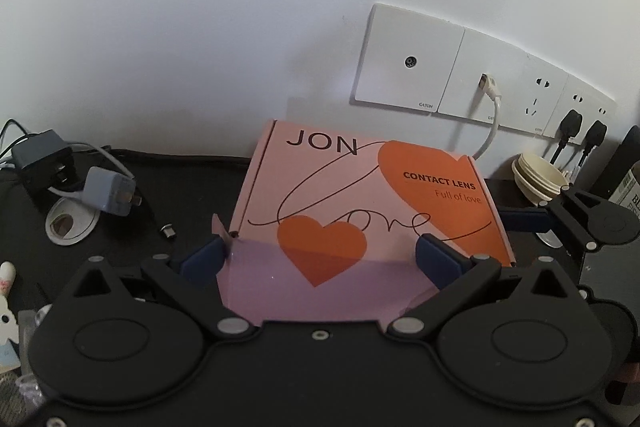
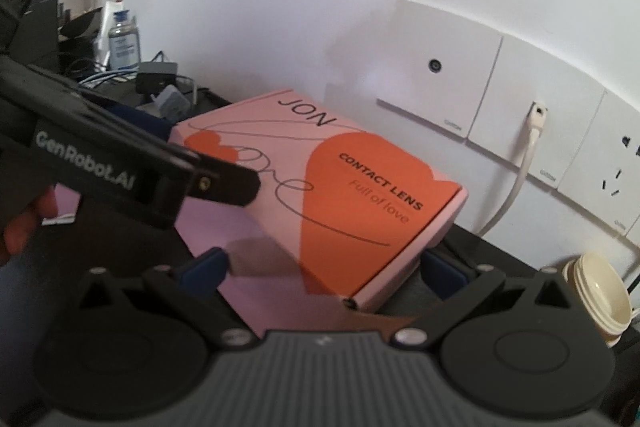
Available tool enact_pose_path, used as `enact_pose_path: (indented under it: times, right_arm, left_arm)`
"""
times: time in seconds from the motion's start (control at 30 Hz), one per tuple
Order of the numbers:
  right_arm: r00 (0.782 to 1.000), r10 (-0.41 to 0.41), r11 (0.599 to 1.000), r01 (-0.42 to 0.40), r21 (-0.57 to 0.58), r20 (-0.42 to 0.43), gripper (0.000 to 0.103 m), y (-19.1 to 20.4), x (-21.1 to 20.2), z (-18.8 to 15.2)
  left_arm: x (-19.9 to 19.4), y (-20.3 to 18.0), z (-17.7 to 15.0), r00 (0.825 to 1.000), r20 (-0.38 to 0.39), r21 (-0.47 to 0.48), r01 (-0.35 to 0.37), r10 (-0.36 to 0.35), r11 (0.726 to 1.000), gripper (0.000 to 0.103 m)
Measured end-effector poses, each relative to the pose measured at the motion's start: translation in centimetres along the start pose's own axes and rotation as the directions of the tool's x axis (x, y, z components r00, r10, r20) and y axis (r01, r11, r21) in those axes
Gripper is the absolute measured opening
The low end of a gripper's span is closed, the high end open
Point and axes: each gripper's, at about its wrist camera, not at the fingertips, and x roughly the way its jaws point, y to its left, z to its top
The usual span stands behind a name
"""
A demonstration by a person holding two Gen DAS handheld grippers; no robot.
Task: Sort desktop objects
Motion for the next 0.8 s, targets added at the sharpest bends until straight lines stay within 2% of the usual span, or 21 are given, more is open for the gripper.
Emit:
enact_pose_path:
  times: [0.27,0.57,0.7,0.8]
  right_arm:
    - [0.999,0.036,0.996,-0.035,-0.085,0.005,0.102,1.0,-1.0,-0.4]
    - [1.000,0.028,0.995,-0.026,-0.101,0.014,0.102,0.8,-1.0,0.1]
    - [0.999,0.021,0.997,-0.019,-0.079,0.028,0.102,0.8,-2.2,-0.1]
    - [0.999,0.018,1.000,-0.018,-0.008,0.028,0.102,0.3,-3.2,-0.4]
  left_arm:
    - [-1.1,-0.2,-0.9,1.000,-0.004,-0.001,-0.011,0.011,1.000,0.103]
    - [-2.0,-0.2,-0.6,1.000,0.011,-0.015,-0.018,0.019,1.000,0.103]
    - [-3.3,-0.3,-0.6,0.999,0.025,-0.015,-0.028,0.028,0.999,0.103]
    - [-4.5,-0.4,-0.9,0.998,0.034,-0.009,-0.044,0.044,0.999,0.103]
